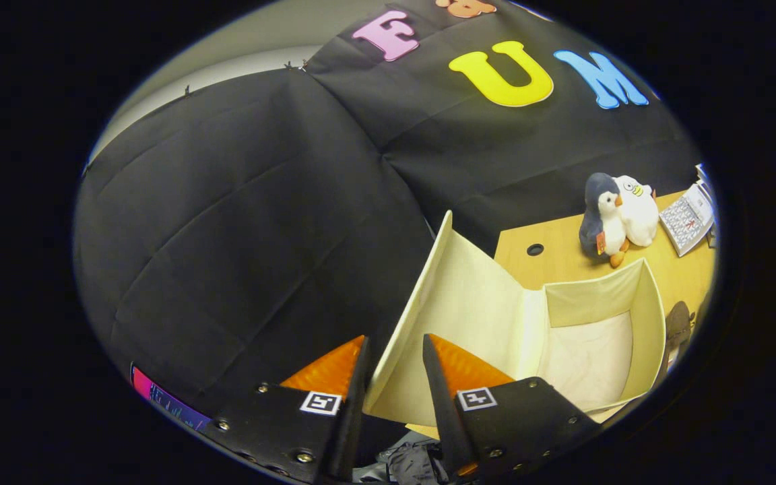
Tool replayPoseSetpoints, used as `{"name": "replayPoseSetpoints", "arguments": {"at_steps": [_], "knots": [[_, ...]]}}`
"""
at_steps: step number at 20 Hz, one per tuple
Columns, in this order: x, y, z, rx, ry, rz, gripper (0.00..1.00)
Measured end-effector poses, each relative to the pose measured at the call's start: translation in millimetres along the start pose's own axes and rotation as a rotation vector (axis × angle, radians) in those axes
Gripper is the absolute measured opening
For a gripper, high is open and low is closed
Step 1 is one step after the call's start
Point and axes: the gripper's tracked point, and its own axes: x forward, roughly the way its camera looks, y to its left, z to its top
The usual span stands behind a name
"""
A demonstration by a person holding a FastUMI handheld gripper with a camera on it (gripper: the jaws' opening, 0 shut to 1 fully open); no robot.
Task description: Open the storage box then place both shoes into the box .Put the left shoe in first, then the right shoe, with the right side of both shoes facing outward in a uniform manner.
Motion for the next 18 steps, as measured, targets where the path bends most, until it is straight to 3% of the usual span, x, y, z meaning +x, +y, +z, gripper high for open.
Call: {"name": "replayPoseSetpoints", "arguments": {"at_steps": [1, 4, 10, 14, 18], "knots": [[-0.5, 1.0, -0.2, -0.020, -0.003, -0.004, 0.52], [-10.2, -10.6, 10.7, -0.079, -0.044, -0.027, 0.97], [-47.5, -43.1, 37.0, -0.179, -0.127, -0.069, 0.97], [-78.7, -80.8, 57.3, -0.280, -0.186, -0.146, 0.97], [-104.6, -122.3, 73.0, -0.300, -0.220, -0.217, 0.97]]}}
